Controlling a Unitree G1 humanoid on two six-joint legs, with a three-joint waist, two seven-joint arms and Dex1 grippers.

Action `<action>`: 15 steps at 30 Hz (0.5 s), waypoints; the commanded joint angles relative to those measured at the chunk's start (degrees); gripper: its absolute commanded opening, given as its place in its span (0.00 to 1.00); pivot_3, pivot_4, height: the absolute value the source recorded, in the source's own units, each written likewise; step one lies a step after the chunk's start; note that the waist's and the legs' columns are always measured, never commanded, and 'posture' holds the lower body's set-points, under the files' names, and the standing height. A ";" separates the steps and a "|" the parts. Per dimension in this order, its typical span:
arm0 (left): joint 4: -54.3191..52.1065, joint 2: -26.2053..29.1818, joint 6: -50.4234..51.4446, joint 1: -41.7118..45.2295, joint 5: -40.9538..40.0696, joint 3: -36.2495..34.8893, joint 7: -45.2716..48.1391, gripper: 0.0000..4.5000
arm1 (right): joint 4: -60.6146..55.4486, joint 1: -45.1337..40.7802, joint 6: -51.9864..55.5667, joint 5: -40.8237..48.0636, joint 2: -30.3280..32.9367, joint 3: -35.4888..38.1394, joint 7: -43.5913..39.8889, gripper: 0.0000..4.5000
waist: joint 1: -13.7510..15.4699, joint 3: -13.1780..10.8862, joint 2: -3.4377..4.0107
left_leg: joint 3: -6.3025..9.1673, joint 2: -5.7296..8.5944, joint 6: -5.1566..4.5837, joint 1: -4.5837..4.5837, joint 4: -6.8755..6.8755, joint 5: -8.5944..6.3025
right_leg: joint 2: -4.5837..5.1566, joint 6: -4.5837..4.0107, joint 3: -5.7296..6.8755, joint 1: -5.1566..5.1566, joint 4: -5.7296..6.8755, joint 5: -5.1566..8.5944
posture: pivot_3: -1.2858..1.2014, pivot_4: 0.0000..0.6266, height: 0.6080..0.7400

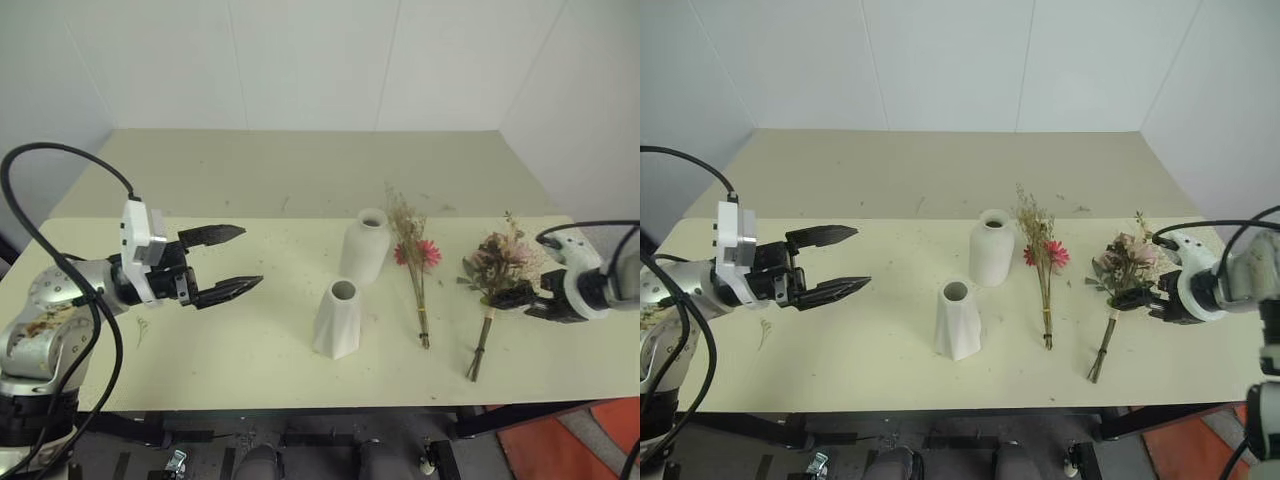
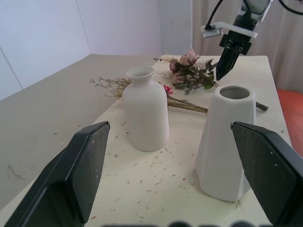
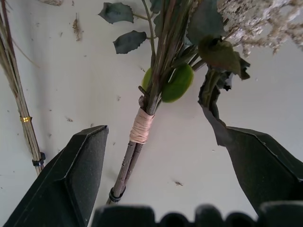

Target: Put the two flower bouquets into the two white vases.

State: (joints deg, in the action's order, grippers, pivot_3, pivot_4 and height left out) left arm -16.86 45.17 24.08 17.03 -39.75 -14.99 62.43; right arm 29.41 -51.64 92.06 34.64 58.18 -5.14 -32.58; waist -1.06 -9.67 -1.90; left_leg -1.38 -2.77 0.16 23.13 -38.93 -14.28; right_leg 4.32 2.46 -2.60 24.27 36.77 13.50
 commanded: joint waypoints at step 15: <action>-4.67 1.14 0.20 -2.32 -2.26 -3.36 -2.95 1.00 | 10.28 -5.85 -2.66 -9.76 -7.76 -4.28 -0.76 0.51 | 0.17 0.00 0.00 | 0.01 0.00 0.00 0.01 -0.01 0.00 | 0.00 0.01 0.04 -0.02 0.00 -0.01 | 0.52 0.24 1.00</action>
State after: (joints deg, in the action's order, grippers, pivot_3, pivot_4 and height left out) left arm -19.85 45.50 24.16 14.59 -40.86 -16.84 59.71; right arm 39.40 -57.19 90.51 25.72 50.76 -10.50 -33.10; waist -0.88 -9.66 -1.89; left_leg -1.37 -2.78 0.17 23.14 -38.94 -14.28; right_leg 4.32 2.47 -2.56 24.25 36.77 13.49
